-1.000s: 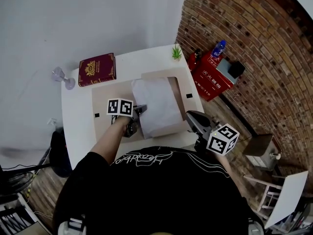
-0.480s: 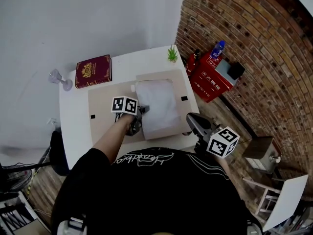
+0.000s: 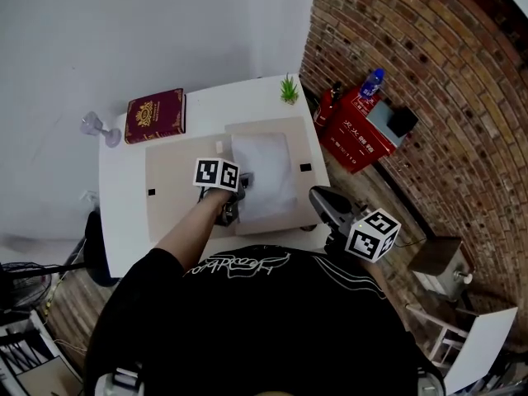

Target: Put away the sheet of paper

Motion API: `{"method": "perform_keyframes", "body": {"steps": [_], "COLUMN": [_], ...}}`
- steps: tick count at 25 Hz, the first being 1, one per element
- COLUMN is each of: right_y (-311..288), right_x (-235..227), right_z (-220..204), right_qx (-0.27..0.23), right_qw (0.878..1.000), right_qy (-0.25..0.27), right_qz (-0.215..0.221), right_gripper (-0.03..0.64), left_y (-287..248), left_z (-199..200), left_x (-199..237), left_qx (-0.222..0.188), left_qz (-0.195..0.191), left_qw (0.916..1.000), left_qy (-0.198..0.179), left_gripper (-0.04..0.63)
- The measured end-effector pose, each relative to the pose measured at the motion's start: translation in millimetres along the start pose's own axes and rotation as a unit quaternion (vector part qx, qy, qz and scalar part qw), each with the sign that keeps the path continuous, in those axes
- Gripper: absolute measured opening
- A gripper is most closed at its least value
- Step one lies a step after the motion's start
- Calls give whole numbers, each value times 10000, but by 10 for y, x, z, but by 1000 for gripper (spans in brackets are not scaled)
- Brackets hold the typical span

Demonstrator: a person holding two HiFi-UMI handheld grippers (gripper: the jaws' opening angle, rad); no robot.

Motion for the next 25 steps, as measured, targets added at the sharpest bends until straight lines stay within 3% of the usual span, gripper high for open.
{"method": "perform_keyframes", "body": {"steps": [2,3,4,6,9,13,17,19,22,25], "right_y": [-21,-33,-47,-79,-128,-160,-164,-143,-132,-172], "right_x": [-35,-51,-65,-92,-104,-94,7,46,110,276], "right_z": [13,23,33,46,6,-30,38,62,62,64], "right_qx": [33,45,57,109,266,407,194,115,101,46], "right_qw": [9999,9998,9996,9992,9982,9968,9955,9954,9961,9956], "right_qy": [-19,-25,-27,-21,10,122,126,175,240,268], "right_qz": [129,196,264,384,536,673,924,934,848,891], "right_gripper": [2,2,2,2,2,2,2,2,2,2], "left_y": [8,9,9,19,95,272,540,710,986,1336], "left_z": [17,18,14,7,7,-8,-21,0,-5,-18], "left_x": [-23,-39,-63,-124,-154,-79,-100,-223,-466,-746], "left_qx": [-74,-111,-151,-274,-552,-841,-993,-1193,-1479,-1834], "left_qz": [286,394,465,559,772,1023,901,691,202,-325], "left_qw": [9991,9982,9974,9957,9918,9866,9826,9796,9749,9633], "left_qy": [-306,-436,-535,-679,-860,-953,-1285,-1464,-1650,-1931], "left_gripper": [44,110,217,278,309,321,320,307,228,165]}}
Point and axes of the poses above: the fingertips, and each gripper's own axes: y backward along the fingers, x to its left, z out of its top, the point moved 5 cm from there along y, backward along the fingers, and after that the axes turned 12 degrees about -x, right-handed, at the moved point
